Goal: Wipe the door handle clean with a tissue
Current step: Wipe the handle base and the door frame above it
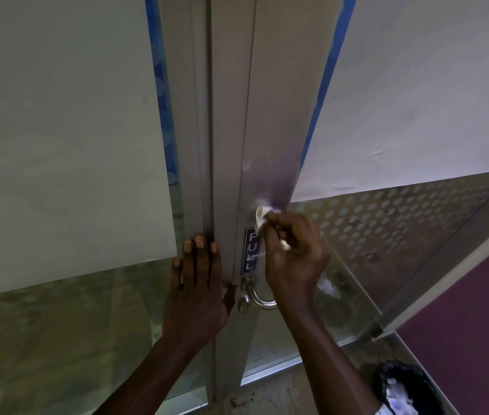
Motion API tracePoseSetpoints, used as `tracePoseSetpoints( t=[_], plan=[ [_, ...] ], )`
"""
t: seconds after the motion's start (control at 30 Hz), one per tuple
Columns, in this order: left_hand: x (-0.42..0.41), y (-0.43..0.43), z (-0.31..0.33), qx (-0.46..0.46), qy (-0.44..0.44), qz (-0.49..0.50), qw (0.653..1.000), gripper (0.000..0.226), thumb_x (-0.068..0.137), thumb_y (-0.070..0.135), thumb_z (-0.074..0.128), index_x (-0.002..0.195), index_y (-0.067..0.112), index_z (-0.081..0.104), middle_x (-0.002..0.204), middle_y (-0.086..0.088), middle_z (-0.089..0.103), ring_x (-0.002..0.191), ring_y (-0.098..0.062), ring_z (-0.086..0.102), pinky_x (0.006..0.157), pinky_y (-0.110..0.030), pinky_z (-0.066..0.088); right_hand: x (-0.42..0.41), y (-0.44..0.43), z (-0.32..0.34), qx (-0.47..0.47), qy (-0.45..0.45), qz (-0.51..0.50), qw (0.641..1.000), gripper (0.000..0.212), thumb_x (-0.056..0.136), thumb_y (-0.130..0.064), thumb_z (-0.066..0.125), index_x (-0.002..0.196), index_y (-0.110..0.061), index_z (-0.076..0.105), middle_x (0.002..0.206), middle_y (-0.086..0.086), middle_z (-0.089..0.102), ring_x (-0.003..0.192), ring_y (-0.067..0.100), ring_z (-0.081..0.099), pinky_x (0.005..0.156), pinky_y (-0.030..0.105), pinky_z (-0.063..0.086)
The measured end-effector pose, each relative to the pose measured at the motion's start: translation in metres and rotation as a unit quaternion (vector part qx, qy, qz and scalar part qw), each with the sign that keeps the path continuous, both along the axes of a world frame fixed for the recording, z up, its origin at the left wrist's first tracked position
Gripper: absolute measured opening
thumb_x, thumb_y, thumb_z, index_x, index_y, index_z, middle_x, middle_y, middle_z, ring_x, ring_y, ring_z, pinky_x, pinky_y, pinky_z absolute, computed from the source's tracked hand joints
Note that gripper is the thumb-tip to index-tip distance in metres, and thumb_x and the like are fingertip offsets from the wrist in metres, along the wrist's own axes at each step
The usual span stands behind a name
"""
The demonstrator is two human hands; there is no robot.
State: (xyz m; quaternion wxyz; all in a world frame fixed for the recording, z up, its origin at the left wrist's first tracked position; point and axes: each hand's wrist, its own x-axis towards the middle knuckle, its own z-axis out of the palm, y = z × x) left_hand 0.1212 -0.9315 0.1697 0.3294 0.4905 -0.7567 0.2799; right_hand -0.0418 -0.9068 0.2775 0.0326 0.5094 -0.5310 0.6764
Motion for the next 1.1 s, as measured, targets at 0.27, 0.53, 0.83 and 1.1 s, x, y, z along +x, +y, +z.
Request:
tracePoseSetpoints(
  t=[0.27,0.53,0.83,1.1],
  plan=[
    [0.000,-0.002,-0.005,-0.004,0.005,-0.001,1.000,0.112,0.099,0.063,0.048,0.175,-0.001,-0.004,0.184,-0.025,-0.016,0.173,-0.040,-0.015,0.141,-0.051,-0.011,-0.015,-0.020,0.041,-0.077,-0.013,0.035,0.996,0.017,0.090,0.001,0.085,0.095,-0.014,0.078,0.094,0.001,0.068,0.077,0.014,0.064,0.068,0.026,0.055],
    [0.003,-0.006,-0.010,0.002,-0.007,-0.001,1.000,0.116,0.094,0.062,0.052,0.175,0.001,-0.004,0.184,-0.025,-0.016,0.173,-0.040,-0.015,0.141,-0.051,-0.013,0.003,0.013,-0.058,0.110,-0.134,0.047,0.984,0.020,0.087,0.003,0.085,0.084,-0.016,0.079,0.085,-0.001,0.076,0.080,0.021,0.075,0.071,0.057,0.063],
    [0.001,-0.008,-0.013,0.006,0.002,-0.001,1.000,0.110,0.099,0.062,0.048,0.175,0.000,0.000,0.184,-0.026,-0.011,0.174,-0.041,-0.012,0.141,-0.051,-0.011,-0.013,-0.017,0.005,-0.024,-0.129,0.079,0.988,0.012,0.091,-0.008,0.087,0.097,-0.017,0.082,0.094,0.005,0.078,0.086,0.033,0.078,0.072,0.059,0.066],
    [0.005,-0.006,-0.009,0.005,-0.013,-0.002,1.000,0.116,0.094,0.063,0.052,0.175,0.001,-0.004,0.184,-0.026,-0.015,0.173,-0.040,-0.015,0.141,-0.050,-0.012,0.004,0.013,-0.092,0.162,-0.279,0.056,0.945,0.023,0.088,-0.001,0.086,0.085,-0.023,0.082,0.086,0.007,0.081,0.086,0.033,0.080,0.082,0.063,0.066]
  ],
)
